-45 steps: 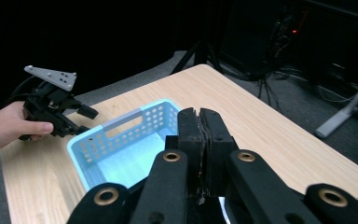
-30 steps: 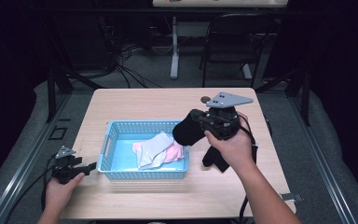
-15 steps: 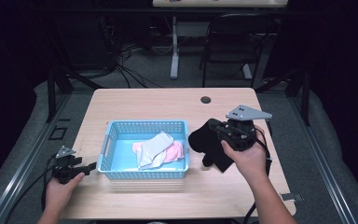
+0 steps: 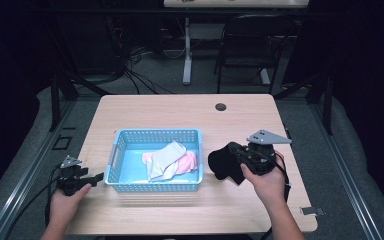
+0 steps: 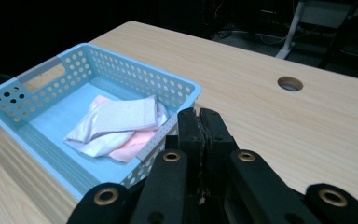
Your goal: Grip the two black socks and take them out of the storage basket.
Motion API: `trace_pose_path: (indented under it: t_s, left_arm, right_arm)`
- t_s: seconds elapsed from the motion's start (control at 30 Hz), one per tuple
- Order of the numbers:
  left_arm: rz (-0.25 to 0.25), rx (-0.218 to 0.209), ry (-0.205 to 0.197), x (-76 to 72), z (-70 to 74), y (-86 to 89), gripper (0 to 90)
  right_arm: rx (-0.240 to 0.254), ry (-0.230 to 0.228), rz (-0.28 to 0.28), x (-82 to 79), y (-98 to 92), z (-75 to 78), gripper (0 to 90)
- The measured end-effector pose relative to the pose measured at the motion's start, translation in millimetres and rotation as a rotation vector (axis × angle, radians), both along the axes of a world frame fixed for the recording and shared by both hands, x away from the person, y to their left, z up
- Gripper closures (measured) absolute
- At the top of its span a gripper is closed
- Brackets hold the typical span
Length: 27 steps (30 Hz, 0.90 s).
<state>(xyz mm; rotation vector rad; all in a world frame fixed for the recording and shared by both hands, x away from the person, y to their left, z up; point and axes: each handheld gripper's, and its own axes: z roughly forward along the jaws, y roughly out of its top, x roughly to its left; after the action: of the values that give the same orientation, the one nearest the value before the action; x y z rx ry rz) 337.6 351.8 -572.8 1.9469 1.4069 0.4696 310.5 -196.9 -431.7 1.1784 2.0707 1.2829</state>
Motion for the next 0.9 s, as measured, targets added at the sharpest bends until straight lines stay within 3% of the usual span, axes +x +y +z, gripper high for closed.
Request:
trace_pose_path:
  t_s: [0.1,0.3,0.6,0.7,0.9]
  left_arm:
    - [-0.003,0.002,0.001,1.8,-0.1,-0.3,28.2]
    - [-0.022,0.016,0.0,3.2,-0.1,-3.6,28.4]
    - [-0.023,0.011,-0.003,0.0,0.8,-1.8,28.4]
    - [-0.019,0.008,-0.004,-1.0,0.5,-0.9,28.3]
    - [-0.013,0.006,-0.008,-3.0,0.8,0.5,28.4]
  right_arm:
    - [0.01,0.022,-0.015,2.2,-3.6,-10.9,88.0]
    - [-0.033,0.069,-0.097,17.9,-20.1,-38.0,88.0]
    - [-0.003,0.153,-0.217,38.6,-48.0,-72.9,87.3]
    - [-0.008,0.162,-0.228,41.2,-51.4,-77.2,85.4]
    - [-0.013,0.139,-0.245,40.5,-53.4,-83.1,71.4]
